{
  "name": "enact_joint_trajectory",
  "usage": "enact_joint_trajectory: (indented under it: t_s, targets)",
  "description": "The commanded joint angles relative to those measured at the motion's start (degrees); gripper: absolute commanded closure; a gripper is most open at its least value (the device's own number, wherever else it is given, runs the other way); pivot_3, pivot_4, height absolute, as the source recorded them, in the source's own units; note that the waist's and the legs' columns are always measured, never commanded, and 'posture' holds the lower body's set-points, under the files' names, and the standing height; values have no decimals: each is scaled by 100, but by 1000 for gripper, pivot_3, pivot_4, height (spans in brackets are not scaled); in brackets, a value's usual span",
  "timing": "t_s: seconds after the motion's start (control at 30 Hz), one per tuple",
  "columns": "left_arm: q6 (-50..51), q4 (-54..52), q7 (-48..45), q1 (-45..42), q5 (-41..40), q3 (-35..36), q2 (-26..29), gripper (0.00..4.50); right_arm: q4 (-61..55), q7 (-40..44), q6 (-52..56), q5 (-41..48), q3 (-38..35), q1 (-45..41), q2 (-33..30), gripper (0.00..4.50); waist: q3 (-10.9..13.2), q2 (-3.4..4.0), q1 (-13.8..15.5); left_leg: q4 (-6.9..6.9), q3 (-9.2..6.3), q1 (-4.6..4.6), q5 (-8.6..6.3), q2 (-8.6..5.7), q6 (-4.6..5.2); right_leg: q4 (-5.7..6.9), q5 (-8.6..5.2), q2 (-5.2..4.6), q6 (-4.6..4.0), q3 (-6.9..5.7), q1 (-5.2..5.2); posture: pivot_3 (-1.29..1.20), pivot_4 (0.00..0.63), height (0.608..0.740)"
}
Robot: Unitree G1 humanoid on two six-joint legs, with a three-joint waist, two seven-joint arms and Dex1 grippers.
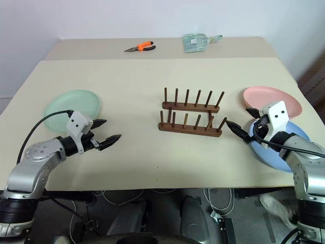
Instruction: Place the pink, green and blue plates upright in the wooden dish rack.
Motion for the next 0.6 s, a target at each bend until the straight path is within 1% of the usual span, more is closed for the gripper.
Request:
enact_joint_trajectory:
  t_s: [0.03, 0.3, 0.47, 0.53, 0.6]
  targets:
    - [-75, -193, -20, 32, 17, -39, 38, 0, 15, -11, -178, -106, -13, -99, -30, 54, 0, 0, -2, 0, 0, 0, 0, 0, 0, 0, 0, 0, 0, 0, 0, 0, 150, 740]
    - [-185, 41, -169, -147, 125, -303, 50, 0, 291, -300, -504, -482, -252, -86, -116, 54, 0, 0, 13, 1, 1, -1, 0, -2, 0, 0, 0, -1, 0, 0, 0, 0, 150, 740]
    - [-177, 488, -548, -570, 33, -548, -8, 0, -413, 59, -9, -53, -664, 688, -192, 54, 0, 1, 54, -1, -2, -2, 0, -2, 0, -1, 0, 0, 4, -2, 0, 0, 150, 740]
    - [-290, 781, -776, -774, 96, -714, -19, 0, -807, 70, 164, 55, -736, 1000, -157, 54, -1, 2, 78, 0, -1, -1, 0, -2, 1, 0, 1, 0, 5, -1, 0, 0, 150, 740]
    - [-500, 1179, -982, -1105, 240, -992, -146, 0, -1192, 1, 317, 145, -751, 1208, -87, 54, -2, 4, 83, 2, 5, 0, 0, -2, 1, 0, -1, 0, 3, 0, 0, 0, 150, 740]
